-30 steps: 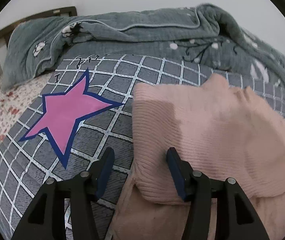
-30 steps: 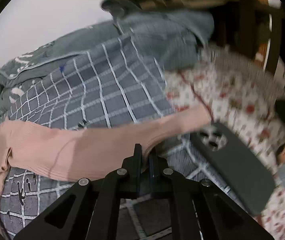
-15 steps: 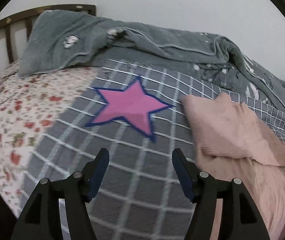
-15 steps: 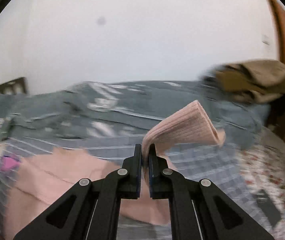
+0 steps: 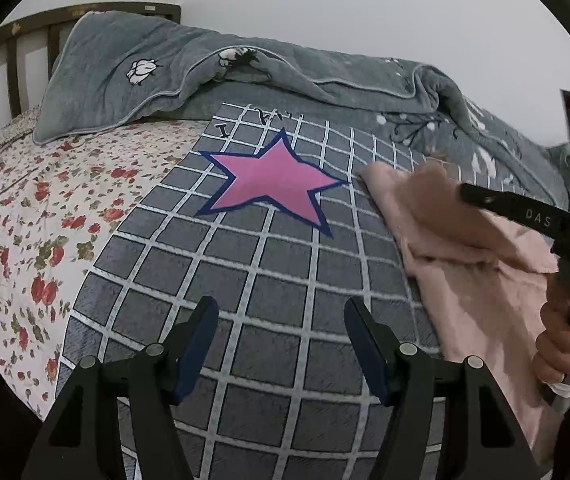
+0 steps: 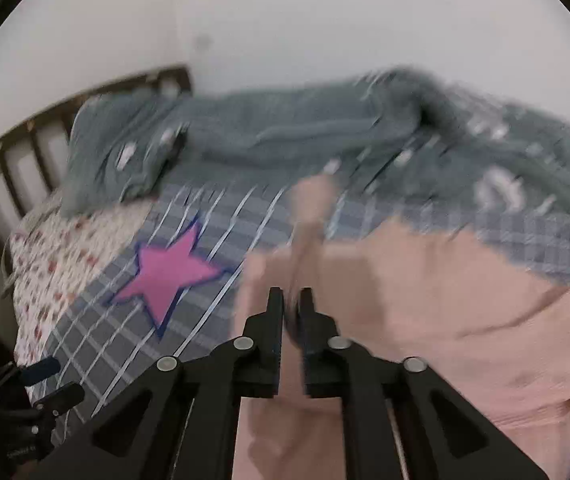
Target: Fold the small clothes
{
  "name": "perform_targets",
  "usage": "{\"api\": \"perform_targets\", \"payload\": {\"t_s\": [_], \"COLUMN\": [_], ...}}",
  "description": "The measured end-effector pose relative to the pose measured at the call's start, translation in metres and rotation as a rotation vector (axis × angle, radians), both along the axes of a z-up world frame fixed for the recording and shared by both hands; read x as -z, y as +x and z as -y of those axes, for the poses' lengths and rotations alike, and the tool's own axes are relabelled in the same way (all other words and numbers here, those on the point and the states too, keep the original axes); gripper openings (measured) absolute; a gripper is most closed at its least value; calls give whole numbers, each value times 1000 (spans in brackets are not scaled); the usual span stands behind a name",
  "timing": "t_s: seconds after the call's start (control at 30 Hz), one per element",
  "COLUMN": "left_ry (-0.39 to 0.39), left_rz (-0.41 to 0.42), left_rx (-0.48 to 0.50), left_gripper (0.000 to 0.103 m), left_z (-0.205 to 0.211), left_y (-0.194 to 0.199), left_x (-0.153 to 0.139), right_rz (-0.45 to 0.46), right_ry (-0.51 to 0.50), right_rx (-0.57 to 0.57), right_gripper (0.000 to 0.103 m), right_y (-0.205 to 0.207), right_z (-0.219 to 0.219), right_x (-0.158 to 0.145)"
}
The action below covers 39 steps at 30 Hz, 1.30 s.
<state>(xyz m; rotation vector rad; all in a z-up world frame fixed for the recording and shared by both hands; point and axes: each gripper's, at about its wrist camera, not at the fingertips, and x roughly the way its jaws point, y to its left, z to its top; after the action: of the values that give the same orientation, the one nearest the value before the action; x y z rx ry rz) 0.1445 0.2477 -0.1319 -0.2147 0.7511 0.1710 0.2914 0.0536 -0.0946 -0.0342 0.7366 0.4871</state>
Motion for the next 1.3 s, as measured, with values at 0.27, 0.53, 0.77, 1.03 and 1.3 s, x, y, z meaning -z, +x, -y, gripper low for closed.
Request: {"api": "perform_targets", "payload": {"t_s": [0.27, 0.53, 0.77, 1.03, 1.3], "left_ry": [-47, -63, -109, -85, -46], "left_rz": [-9, 1, 1, -31, -31], "left_rx": [26, 90, 88, 65, 110], "left_gripper": [64, 64, 64, 54, 30], "left_z": [14, 56, 75, 82, 95], "left_y": [8, 38, 84, 123, 132], "left_x": [7, 8, 10, 12, 14], "right_rz": [146, 113, -24, -68, -94], "right_ry": [-110, -239, -160, -176, -80], "right_rx": [34, 303, 355, 322, 398], "right_gripper": [63, 63, 63, 49, 36], "right_y": [-46, -48, -30, 7, -4], "right_z": [57, 202, 271, 264, 295], "right_x": [-18, -4, 29, 50, 56]}}
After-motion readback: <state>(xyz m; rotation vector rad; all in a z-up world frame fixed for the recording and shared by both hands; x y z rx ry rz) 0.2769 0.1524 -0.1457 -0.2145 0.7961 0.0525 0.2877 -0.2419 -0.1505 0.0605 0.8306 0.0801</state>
